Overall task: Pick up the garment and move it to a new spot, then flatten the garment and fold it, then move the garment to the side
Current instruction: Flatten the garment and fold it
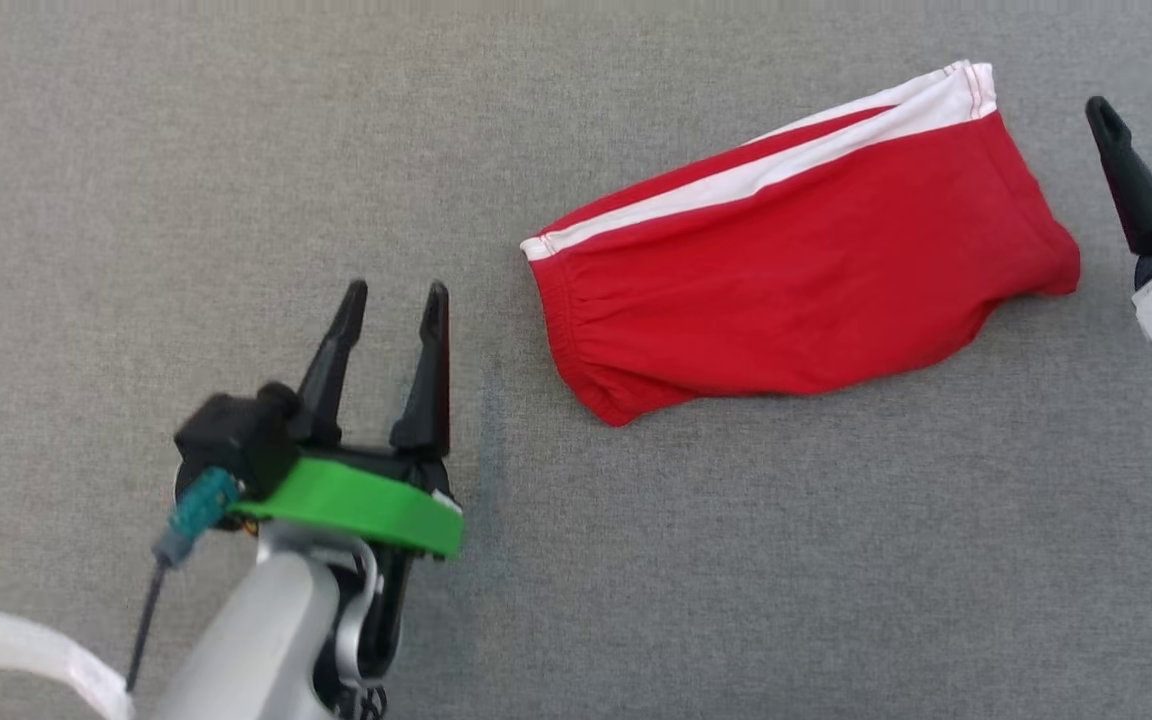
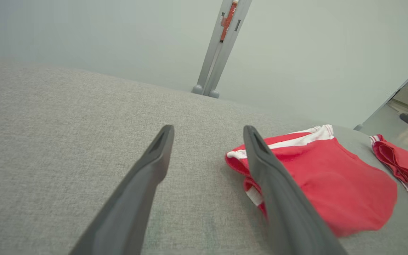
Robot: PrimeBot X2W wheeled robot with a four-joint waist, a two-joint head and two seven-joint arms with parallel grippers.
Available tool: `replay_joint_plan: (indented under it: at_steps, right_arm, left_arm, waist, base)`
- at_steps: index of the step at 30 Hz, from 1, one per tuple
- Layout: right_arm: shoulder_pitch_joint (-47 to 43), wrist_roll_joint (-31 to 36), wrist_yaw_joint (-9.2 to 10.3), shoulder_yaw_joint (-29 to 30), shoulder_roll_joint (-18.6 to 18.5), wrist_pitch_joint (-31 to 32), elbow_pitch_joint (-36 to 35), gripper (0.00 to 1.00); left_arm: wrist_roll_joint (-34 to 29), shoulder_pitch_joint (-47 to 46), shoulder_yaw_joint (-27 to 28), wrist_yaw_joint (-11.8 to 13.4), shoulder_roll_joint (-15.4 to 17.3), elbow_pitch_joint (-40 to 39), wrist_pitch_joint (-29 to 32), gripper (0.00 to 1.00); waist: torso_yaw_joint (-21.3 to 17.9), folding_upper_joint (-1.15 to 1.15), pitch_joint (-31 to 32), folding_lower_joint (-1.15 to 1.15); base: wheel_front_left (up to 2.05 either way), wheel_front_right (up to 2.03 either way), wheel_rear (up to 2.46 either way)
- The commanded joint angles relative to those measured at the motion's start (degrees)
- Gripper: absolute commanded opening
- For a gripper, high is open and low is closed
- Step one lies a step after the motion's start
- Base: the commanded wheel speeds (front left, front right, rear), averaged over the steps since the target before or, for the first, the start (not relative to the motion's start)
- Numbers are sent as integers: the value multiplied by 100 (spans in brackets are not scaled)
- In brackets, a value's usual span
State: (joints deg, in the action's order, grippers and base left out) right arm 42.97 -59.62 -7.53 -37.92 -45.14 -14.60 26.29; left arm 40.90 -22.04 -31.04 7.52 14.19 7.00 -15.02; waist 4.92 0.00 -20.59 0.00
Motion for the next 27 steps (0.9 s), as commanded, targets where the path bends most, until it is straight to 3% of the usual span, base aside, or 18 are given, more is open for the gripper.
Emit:
replay_joint_plan:
  at_steps: [1,8,12,20,27]
  right_arm:
    - [-219,76,10,114,54,-43,59,100]
    - [-1145,375,10,823,442,-36,421,100]
    - [-1221,519,10,1055,539,275,749,100]
    - [-503,1259,9,1349,820,1318,1642,100]
    - [40,2018,10,1361,925,1761,2461,100]
  left_arm:
    - [-307,361,127,87,-110,-125,-14,100]
    - [-1873,1308,609,229,-702,-622,-16,100]
    - [-2252,1524,666,132,-966,-650,-17,100]
    - [-2580,1532,573,-129,-1116,-640,-17,100]
    - [-2433,1410,473,-83,-1128,-775,-18,100]
  waist:
    - [-1,0,417,0]
    - [281,0,549,0]
    - [511,0,456,0]
    - [853,0,181,0]
    - [1086,0,-46,0]
  base:
    - [0,0,0]
    - [0,0,0]
    - [0,0,0]
    - [0,0,0]
    - [0,0,0]
